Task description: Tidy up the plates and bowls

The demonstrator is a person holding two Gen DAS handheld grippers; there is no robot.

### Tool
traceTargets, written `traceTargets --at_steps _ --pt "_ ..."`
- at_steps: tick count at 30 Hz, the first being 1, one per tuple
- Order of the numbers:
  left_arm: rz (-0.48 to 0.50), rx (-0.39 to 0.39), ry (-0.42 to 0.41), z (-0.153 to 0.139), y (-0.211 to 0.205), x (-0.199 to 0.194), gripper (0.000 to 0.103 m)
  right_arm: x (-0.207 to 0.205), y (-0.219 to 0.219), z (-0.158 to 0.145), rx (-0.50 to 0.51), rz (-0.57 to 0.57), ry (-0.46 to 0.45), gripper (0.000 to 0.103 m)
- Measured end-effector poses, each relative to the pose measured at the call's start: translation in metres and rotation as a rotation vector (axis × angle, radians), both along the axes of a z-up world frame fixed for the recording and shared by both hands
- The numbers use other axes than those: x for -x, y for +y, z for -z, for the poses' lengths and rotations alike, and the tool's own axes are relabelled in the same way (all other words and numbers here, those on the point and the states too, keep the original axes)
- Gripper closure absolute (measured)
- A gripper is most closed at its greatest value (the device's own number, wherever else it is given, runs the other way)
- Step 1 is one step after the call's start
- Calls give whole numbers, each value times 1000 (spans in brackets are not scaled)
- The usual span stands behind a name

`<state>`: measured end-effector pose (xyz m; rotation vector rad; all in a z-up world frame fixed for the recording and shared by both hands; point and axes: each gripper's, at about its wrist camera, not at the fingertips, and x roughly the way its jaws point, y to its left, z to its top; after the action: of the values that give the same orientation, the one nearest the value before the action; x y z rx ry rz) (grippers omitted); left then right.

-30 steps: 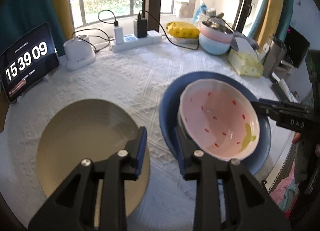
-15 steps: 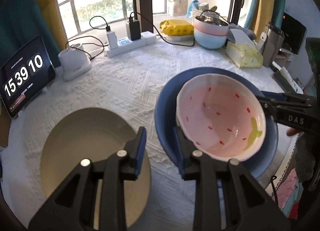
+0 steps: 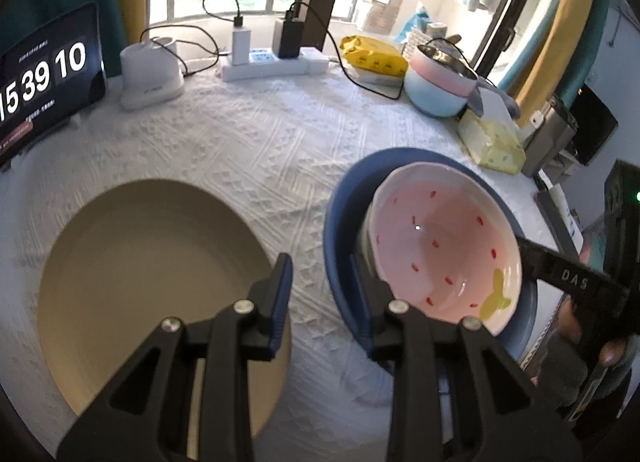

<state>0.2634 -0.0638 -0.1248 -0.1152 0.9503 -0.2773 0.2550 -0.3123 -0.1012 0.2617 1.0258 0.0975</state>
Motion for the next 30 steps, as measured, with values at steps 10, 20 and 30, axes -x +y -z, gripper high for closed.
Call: traceTargets --at_steps 10,20,30 --pt "-48 -78 -93 -3 -13 13 85 2 23 -8 53 -50 -42 92" --pt "-38 -68 -113 -4 -15 15 93 4 28 -9 78 -38 -45 94" --pt "-20 -55 -114 -7 -16 18 93 6 26 -9 78 -16 -48 94"
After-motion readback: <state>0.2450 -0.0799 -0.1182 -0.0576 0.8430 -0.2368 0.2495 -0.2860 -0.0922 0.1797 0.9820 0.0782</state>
